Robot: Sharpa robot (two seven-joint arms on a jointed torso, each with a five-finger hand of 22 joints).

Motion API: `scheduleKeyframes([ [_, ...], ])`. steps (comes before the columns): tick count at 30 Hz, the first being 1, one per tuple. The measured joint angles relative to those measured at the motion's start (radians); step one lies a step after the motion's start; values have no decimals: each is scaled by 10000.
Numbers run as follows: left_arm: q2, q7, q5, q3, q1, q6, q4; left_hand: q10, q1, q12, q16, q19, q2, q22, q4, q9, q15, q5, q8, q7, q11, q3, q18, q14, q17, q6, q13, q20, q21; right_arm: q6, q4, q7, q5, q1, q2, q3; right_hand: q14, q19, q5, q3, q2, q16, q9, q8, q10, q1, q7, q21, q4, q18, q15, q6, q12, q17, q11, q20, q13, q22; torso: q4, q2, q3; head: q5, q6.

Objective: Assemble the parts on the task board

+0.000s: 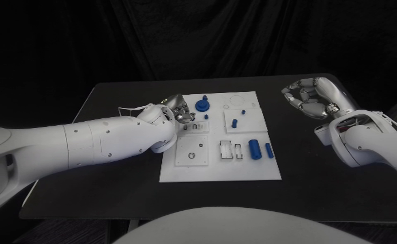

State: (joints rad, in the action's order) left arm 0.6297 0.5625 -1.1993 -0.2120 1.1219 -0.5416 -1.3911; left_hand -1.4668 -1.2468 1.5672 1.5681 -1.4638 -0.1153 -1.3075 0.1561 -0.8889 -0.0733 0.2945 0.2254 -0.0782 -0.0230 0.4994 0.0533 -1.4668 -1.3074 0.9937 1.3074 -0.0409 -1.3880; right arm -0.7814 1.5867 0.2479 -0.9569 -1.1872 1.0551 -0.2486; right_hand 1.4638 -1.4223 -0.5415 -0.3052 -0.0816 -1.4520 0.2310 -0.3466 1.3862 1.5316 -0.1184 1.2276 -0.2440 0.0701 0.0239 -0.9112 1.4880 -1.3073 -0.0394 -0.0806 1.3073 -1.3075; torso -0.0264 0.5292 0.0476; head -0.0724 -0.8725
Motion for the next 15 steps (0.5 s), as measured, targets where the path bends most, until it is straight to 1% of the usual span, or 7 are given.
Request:
scheduleKeyframes([
  [1, 0, -12, 1, 0, -22, -1, 3, 0, 11, 0, 0, 0, -11, 0, -132, 1, 0, 0, -2, 0, 0, 132, -1, 0, 0, 0, 0, 0, 0, 0, 0, 0, 0, 0, -1, 0, 0, 0, 0, 0, 0, 0, 0, 0, 0, 0, 0, 0, 0, 0, 0, 0, 0, 0, 0, 0, 0, 0, -1, -1, 0, -1, 0],
  [2, 0, -21, 1, 0, -44, -2, 4, 0, 11, 0, 0, 0, -11, 0, -187, 5, 0, 0, -10, -1, 0, 187, 0, 0, 0, 1, 0, 0, 0, 0, 0, 0, 0, 0, -2, 0, 0, 0, 0, 0, 0, 0, 0, 0, 0, 0, 0, 0, 0, 1, 0, 0, 0, 0, 0, 0, 0, 0, -1, -1, 0, -1, 0],
  [8, 3, -74, 4, 0, -173, -5, 46, 0, 10, 0, 0, 0, -10, 0, -187, 21, 0, -1, -11, -1, 0, 187, 0, 0, 0, 1, 0, 0, 0, -1, 0, 0, 0, 0, -6, 0, 0, 0, 0, 0, 0, 0, 0, 0, 0, 0, 0, 0, 0, 1, 0, 0, 0, 0, 0, 0, 0, 1, -1, -1, 1, 13, 0],
  [9, 2, -84, 5, 0, -190, -5, 61, 0, 40, 0, 0, 0, 19, 1, -187, 21, 0, -1, -12, -1, 0, 187, 0, 0, 0, 2, 0, 0, 40, -1, 0, 0, 0, 0, -7, 0, 0, 0, 0, 0, 0, 0, 1, 0, 0, 0, 0, 0, 0, 0, 0, 0, 0, 0, 0, 0, 0, 0, -1, -1, 1, 13, 0],
  [15, -48, -160, 8, 0, -289, -5, 176, 0, 44, 0, 0, 0, 34, 1, -187, 18, 0, -2, -13, -2, 0, 187, 0, 0, 0, 2, 0, 0, 61, -1, -2, 0, 0, 0, -10, 0, 0, 0, 0, -28, 0, 0, 1, 0, 0, 0, 0, 0, 28, 0, 0, 0, 0, 0, 0, 0, 0, 1, -1, -1, 1, -13, 0],
])
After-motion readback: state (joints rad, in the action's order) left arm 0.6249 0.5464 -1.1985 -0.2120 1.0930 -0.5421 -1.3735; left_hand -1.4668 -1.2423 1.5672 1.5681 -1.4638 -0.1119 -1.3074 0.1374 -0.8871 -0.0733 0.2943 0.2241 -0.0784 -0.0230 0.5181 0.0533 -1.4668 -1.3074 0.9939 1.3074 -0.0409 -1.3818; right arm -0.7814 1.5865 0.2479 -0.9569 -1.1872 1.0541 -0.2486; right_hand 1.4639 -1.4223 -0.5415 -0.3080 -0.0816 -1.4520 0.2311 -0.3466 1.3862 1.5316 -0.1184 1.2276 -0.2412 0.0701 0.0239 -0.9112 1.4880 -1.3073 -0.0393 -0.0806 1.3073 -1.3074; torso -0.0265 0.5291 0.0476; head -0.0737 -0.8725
